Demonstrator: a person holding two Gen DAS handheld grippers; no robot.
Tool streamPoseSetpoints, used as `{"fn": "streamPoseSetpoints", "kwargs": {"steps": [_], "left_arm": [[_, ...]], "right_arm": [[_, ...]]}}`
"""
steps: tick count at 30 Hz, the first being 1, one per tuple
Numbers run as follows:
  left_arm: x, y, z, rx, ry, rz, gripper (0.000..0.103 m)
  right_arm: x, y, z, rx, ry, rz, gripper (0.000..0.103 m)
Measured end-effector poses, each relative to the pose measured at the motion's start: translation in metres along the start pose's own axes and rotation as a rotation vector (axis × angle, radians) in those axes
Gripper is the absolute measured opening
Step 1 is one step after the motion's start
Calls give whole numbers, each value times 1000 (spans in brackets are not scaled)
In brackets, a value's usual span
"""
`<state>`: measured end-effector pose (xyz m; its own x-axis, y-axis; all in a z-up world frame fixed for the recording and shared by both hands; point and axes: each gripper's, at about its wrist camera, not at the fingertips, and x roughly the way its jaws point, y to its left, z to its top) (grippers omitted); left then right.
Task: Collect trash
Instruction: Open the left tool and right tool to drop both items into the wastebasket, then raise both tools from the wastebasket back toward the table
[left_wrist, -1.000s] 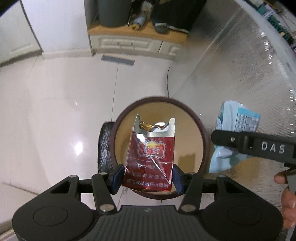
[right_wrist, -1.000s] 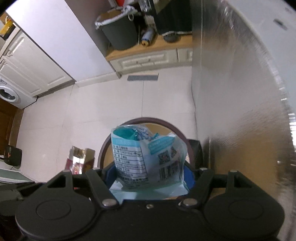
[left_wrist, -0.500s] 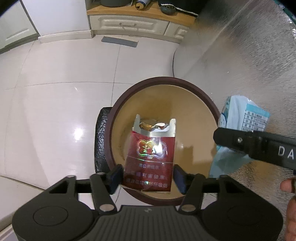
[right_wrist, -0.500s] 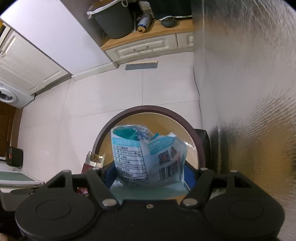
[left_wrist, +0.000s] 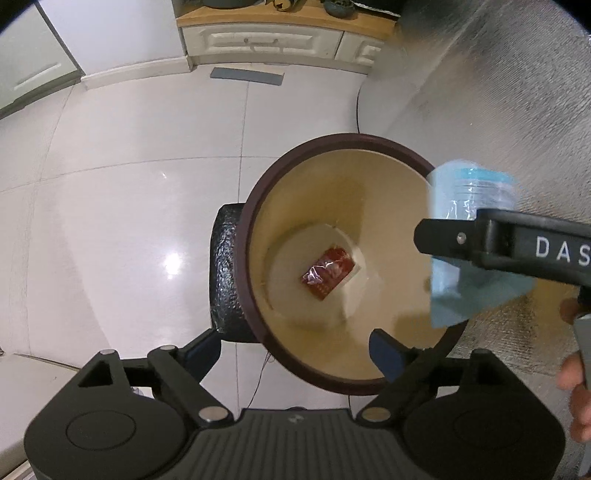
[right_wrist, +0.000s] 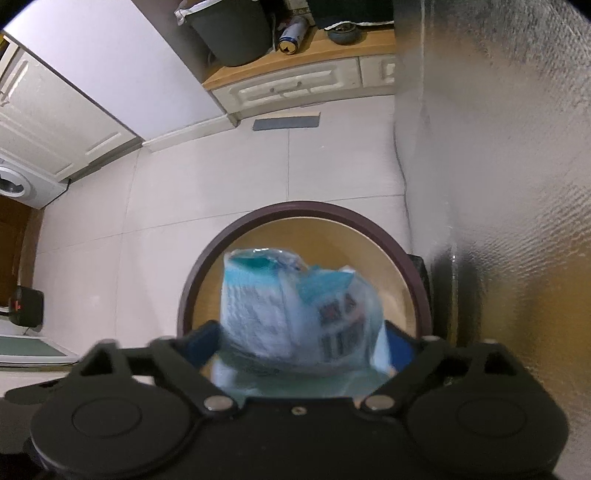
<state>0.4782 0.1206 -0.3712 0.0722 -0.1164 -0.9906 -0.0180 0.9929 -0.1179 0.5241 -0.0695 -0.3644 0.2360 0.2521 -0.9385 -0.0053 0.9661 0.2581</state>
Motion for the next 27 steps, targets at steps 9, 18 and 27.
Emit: {"fn": "streamPoseSetpoints", "kwargs": {"steps": [9,18,27], "left_arm": [[3,1,-2,3,14,5,96],[-4,-4,-4,9,14,25,103],[-20,-3,-12,9,-2,36,103]], "right_arm": [[0,-4,-14,-20,22,-39,103],[-20,-13,-22,-30,16,-81,103],[-40,-15,-34,-41,10,-104,103]]}}
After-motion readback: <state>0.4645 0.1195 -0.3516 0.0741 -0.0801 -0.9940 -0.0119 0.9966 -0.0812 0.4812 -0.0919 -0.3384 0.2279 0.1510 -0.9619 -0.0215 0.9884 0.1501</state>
